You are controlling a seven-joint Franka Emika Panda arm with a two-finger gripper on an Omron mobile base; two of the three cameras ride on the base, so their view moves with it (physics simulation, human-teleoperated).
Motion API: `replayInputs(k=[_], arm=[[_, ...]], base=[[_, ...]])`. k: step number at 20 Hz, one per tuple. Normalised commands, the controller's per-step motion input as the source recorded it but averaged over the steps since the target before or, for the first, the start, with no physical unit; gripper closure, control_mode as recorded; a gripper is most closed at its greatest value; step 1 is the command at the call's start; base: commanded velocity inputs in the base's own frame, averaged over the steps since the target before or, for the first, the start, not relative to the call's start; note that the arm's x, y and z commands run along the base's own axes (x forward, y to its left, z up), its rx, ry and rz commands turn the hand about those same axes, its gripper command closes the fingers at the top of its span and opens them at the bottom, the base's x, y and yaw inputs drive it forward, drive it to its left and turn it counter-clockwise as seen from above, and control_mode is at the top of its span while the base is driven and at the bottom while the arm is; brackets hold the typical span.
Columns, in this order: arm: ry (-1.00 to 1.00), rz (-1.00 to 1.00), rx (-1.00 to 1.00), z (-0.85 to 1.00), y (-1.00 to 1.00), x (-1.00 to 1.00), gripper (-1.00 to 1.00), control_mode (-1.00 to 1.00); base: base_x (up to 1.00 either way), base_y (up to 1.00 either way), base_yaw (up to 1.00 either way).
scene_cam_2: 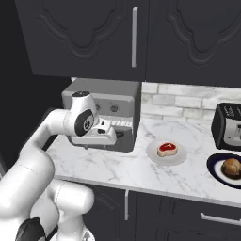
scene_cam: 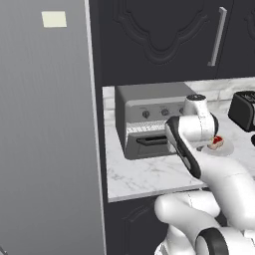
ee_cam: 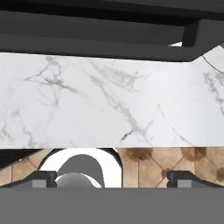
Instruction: Open the toaster oven door. Place the bread on the top rack in the toaster oven and place the steak on the bottom rack.
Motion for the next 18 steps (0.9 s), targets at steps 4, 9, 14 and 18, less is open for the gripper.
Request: replayInputs(k=[4, 9, 14, 18], arm=[[-0.20, 0.00, 0.09, 0.80, -0.10, -0.58, -1.00, -1.00], [-0.30, 0.00, 0.08, 0.66, 0.13, 0.25, -1.00, -1.00], [-0.10, 0.00, 0.06, 0.03, 0.10, 0.69, -1.00, -1.00], [0.00, 0.00, 0.01, 0.00, 0.00, 0.78, -1.00, -1.00]], base=[[0.00, 0.00, 0.00], [0.00, 0.00, 0.00], [0.00, 0.00, 0.00], [0.00, 0.00, 0.00]])
